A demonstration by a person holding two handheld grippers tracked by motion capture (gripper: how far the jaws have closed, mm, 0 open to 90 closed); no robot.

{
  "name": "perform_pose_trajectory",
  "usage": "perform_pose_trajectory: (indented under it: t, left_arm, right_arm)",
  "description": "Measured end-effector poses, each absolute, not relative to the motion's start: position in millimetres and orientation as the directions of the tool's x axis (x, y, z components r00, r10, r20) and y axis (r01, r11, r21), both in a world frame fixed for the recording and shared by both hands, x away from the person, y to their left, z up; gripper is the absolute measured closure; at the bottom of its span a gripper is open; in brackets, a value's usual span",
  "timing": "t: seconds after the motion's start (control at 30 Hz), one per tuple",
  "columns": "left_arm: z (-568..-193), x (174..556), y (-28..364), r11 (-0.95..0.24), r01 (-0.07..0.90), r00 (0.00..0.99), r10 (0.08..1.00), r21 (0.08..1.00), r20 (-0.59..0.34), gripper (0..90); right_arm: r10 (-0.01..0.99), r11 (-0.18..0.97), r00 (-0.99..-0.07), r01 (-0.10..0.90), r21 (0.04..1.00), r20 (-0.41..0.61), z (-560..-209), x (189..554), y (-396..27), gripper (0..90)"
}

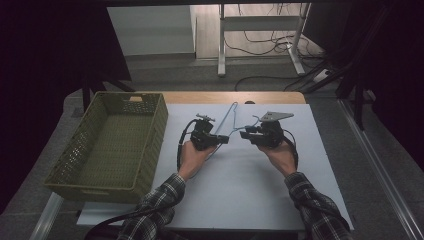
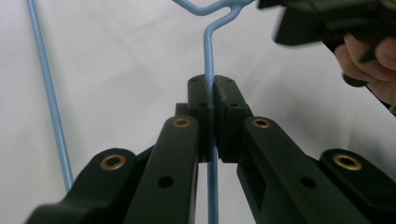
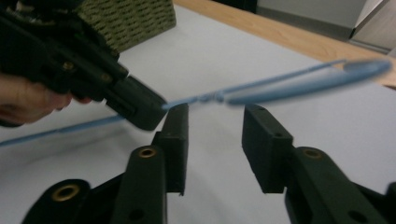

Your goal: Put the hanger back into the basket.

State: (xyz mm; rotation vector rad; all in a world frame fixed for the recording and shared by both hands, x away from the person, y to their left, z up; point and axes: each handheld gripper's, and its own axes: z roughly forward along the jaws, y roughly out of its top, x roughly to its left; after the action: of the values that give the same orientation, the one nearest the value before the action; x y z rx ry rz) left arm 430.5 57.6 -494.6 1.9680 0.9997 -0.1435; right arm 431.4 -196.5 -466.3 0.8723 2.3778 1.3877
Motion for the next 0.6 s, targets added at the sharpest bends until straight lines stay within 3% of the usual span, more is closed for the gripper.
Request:
perform_pose_trajectory:
  t: [0.07,0.13,0.27,0.3,0.37,0.43,0.6]
  left_arm:
    - [-495.8,430.1,57.2,-0.272,0.695,0.67,0.581,0.666,-0.461,87.1]
    - [-496.7,429.5,56.2,-0.275,0.692,0.674,0.578,0.667,-0.46,87.1]
    - [-496.6,427.6,55.2,-0.294,0.675,0.695,0.561,0.676,-0.45,86.0]
    - [-494.4,425.6,54.1,-0.312,0.661,0.706,0.567,0.683,-0.424,84.9]
    - [-487.4,419.7,51.2,-0.36,0.62,0.737,0.573,0.697,-0.359,69.7]
    - [-477.5,410.9,47.5,-0.415,0.574,0.758,0.595,0.706,-0.267,64.5]
    - [-465.3,397.2,42.3,-0.52,0.501,0.781,0.616,0.692,-0.103,63.6]
  right_arm:
    - [0.611,0.352,-0.788,0.351,0.868,0.072,-467.2,433.8,-193.6,69.5]
    - [0.607,0.358,-0.792,0.339,0.87,0.059,-467.2,434.2,-191.7,81.0]
    - [0.589,0.343,-0.806,0.322,0.882,0.065,-461.9,430.9,-189.5,84.7]
    - [0.593,0.357,-0.804,0.317,0.879,0.049,-459.3,428.6,-187.3,84.8]
    - [0.611,0.391,-0.792,0.309,0.867,0.007,-453.2,424.1,-182.0,84.9]
    - [0.634,0.399,-0.774,0.328,0.856,0.002,-446.7,420.0,-177.0,84.9]
    - [0.657,0.424,-0.754,0.36,0.831,-0.008,-432.4,411.0,-167.1,84.9]
